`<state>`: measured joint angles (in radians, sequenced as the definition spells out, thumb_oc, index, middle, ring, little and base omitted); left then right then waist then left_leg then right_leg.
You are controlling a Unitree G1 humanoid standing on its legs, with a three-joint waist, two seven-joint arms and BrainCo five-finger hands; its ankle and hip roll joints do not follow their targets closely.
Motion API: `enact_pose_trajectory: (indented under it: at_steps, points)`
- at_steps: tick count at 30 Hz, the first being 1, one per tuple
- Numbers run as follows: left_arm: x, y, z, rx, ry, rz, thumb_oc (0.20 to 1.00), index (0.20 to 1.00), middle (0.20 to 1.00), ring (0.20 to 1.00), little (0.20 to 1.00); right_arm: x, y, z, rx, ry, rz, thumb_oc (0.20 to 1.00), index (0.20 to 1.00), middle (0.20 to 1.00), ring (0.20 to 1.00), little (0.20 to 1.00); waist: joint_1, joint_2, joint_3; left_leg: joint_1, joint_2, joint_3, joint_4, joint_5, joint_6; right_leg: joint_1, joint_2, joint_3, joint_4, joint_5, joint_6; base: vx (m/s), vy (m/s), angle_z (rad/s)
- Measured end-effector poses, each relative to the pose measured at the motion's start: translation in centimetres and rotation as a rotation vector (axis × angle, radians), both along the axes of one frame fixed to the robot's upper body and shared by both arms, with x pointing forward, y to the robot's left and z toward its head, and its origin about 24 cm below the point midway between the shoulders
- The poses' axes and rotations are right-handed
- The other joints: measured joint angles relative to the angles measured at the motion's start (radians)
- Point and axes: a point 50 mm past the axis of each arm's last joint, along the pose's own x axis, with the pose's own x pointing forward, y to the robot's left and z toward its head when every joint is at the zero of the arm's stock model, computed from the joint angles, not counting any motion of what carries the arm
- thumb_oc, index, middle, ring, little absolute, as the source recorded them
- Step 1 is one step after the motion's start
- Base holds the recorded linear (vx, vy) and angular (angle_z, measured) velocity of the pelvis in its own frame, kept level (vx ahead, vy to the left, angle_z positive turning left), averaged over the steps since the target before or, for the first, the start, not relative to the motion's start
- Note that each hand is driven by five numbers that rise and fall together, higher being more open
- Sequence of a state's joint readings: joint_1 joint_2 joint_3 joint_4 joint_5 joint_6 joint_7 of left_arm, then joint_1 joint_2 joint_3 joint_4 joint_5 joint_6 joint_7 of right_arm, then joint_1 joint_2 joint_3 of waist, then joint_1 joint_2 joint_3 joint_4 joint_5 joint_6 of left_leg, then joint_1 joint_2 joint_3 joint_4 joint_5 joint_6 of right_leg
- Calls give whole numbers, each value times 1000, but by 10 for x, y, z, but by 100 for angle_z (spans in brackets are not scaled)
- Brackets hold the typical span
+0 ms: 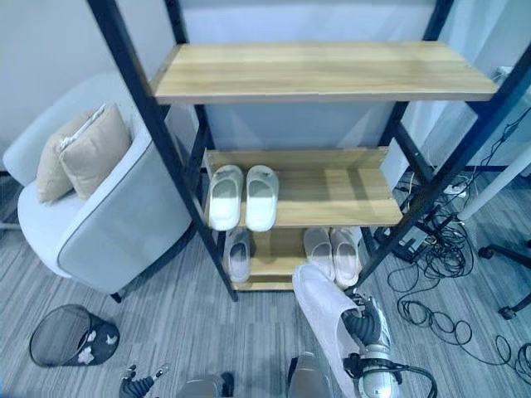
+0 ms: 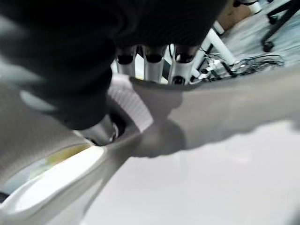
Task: Arrange the slippers neatly on the shoe rack.
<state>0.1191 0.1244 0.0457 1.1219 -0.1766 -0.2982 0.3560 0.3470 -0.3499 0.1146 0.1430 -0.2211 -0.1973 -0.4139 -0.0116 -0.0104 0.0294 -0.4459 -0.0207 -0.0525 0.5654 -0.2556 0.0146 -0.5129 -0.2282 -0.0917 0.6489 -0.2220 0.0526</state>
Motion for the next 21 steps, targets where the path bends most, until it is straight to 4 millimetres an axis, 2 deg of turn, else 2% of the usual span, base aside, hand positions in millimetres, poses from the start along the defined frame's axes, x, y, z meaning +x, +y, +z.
enact_pose_trajectory:
  at_steps: [1, 2, 3, 7, 8, 9, 10, 11, 12, 13, 16, 17, 18, 19, 20, 21]
  points:
    - [10, -1, 3, -1, -35, -8, 1000, 1000, 1000, 1000, 1000, 13, -5, 8, -9, -51, -11, 200, 200, 200, 200, 200, 10, -7, 20, -77, 4, 9, 69, -9, -6, -38, -1, 0, -7, -15, 14, -188, 35, -13]
    - [17, -2, 5, -3, -61, -14, 1000, 1000, 1000, 1000, 1000, 22, -6, 15, -12, -88, -21, 200, 200, 200, 200, 200, 9, 1, 26, -113, 5, 8, 85, -7, -8, -66, 0, 0, 4, -14, 18, -256, 38, -8]
    - [31, -1, 13, -1, -135, -22, 1000, 1000, 1000, 1000, 1000, 34, -11, 24, -23, -143, -40, 200, 200, 200, 200, 200, 0, 4, 26, -200, 3, 11, 137, -20, -1, -155, -7, 12, 59, -26, 17, -200, 22, 7]
    - [70, 6, 35, 26, -289, -40, 1000, 1000, 1000, 1000, 1000, 75, -13, 54, -26, -270, -64, 200, 200, 200, 200, 200, 28, -9, 0, -463, 4, 15, 292, -41, -19, -433, -14, 30, 236, -49, 11, -186, 5, 5]
    - [84, 8, 47, 26, -363, -39, 1000, 1000, 1000, 1000, 1000, 93, -13, 70, -29, -324, -67, 200, 200, 200, 200, 200, 27, -16, -3, -562, 10, 21, 345, -44, -28, -539, -14, 51, 309, -56, 6, -32, -4, 9]
    - [90, 15, 56, 45, -413, -47, 1000, 1000, 1000, 1000, 1000, 112, -13, 91, -19, -396, -69, 200, 200, 200, 200, 200, 28, -34, -14, -657, 29, 44, 419, -67, -41, -645, -11, 72, 385, -81, -7, 46, -6, 0]
    - [99, 17, 63, 52, -448, -45, 1000, 1000, 1000, 1000, 1000, 127, -17, 109, -21, -444, -85, 200, 200, 200, 200, 200, 36, -31, -26, -750, 48, 44, 573, -106, -7, -740, -13, 72, 473, -102, -22, -12, -48, -13]
    - [106, 17, 67, 43, -471, -39, 1000, 1000, 1000, 1000, 1000, 140, -18, 131, -32, -498, -83, 200, 200, 200, 200, 200, 53, -23, -33, -804, 54, 29, 659, -165, -47, -818, -15, 81, 575, -134, -27, 1, -67, -2]
    - [115, 16, 72, 33, -505, -29, 1000, 1000, 1000, 1000, 1000, 148, -18, 145, -41, -527, -76, 200, 200, 200, 200, 200, 54, -24, -38, -865, 54, 29, 718, -183, -45, -881, -17, 91, 643, -151, -25, 41, -96, 9]
    - [130, 15, 84, 19, -574, -14, 1000, 1000, 1000, 1000, 1000, 160, -15, 169, -45, -571, -58, 200, 200, 200, 200, 200, 57, -26, -42, -965, 54, 20, 808, -203, -46, -981, -17, 102, 732, -170, -34, 100, -108, 16]
    - [153, 5, 99, -58, -671, 56, 1000, 1000, 1000, 1000, 1000, 174, 4, 193, 9, -589, -17, 200, 200, 200, 200, 200, 57, -22, -63, -1143, 56, -6, 1011, -261, -40, -1153, -30, 108, 930, -233, -60, 135, -86, 14]
    - [162, -1, 105, -93, -708, 75, 1000, 1000, 1000, 1000, 1000, 180, 17, 198, 65, -581, -10, 200, 200, 200, 200, 200, 52, -21, -71, -1236, 50, -30, 1125, -293, -34, -1244, -43, 115, 1043, -264, -58, 179, -75, 11]
    - [169, -4, 110, -111, -726, 69, 1000, 1000, 1000, 1000, 1000, 184, 24, 203, 94, -587, -3, 200, 200, 200, 200, 200, 42, -26, -72, -1290, 51, -36, 1190, -310, -46, -1300, -46, 120, 1105, -279, -70, 143, -49, 13]
    - [172, -8, 111, -143, -730, 67, 1000, 1000, 1000, 1000, 1000, 186, 28, 200, 96, -549, 7, 200, 200, 200, 200, 200, 51, -28, -60, -1321, 51, -43, 1226, -317, -46, -1330, -55, 129, 1159, -292, -47, 177, -51, 24]
    - [173, -9, 113, -152, -740, 64, 1000, 1000, 1000, 1000, 1000, 189, 29, 203, 89, -533, 13, 200, 200, 200, 200, 200, 54, -39, -18, -1309, 53, -26, 1303, -350, -51, -1335, -77, 165, 1240, -332, -62, 171, -16, 22]
    - [171, -8, 110, -151, -731, 70, 1000, 1000, 1000, 1000, 1000, 190, 29, 203, 93, -526, 11, 200, 200, 200, 200, 200, 62, -38, -12, -1310, 52, -30, 1332, -369, -59, -1340, -70, 172, 1268, -348, -57, 173, -18, 11]
